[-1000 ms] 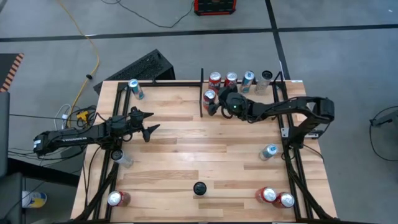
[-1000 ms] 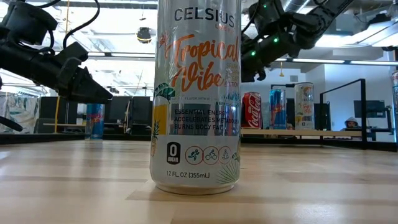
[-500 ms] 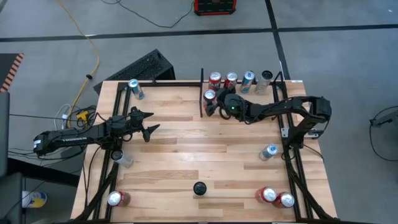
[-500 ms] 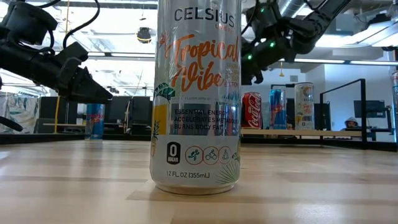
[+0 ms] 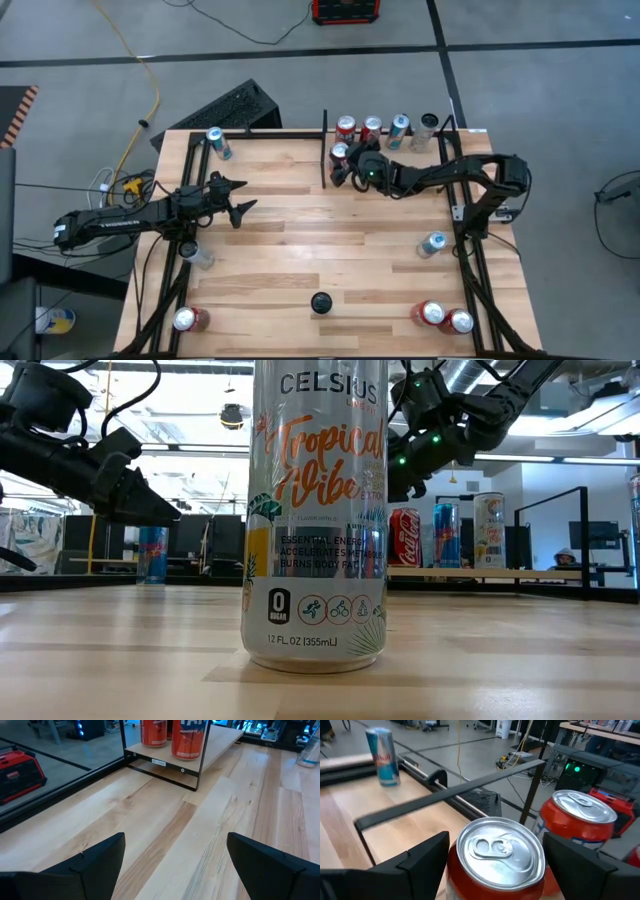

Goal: Place canned beverage on shelf
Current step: Put the top orange soda can on the shelf aligned with the other orange soda can

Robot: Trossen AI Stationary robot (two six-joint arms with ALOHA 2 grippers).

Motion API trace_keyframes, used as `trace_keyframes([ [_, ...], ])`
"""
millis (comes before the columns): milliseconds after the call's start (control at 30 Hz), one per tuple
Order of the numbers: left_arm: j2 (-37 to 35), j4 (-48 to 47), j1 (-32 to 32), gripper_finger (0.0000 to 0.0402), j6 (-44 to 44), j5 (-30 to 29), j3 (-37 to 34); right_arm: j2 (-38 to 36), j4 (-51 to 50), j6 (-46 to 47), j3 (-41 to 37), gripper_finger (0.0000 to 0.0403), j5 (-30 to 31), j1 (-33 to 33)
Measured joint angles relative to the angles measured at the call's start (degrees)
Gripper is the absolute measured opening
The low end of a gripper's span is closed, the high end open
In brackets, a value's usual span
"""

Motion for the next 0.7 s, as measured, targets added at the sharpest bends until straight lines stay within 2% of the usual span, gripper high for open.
trace_keyframes([
  [100, 0.01, 0.00, -0.02, 0.0334, 0.00, -0.02, 0.00, -0.23, -1.04, -0.35, 0.00, 0.0345, -1.13, -0.92],
  [333, 0.00, -0.02, -0.01, 0.0334, 0.00, -0.02, 0.00, -0.37, -1.57, -0.73, 0.02, 0.0345, -7.87, -4.29],
  [700, 0.00, -0.04, 0.00, 0.0334, 0.00, -0.02, 0.00, -0.48, -2.94, -5.50, 0.11, 0.0345, -16.03, -7.26],
])
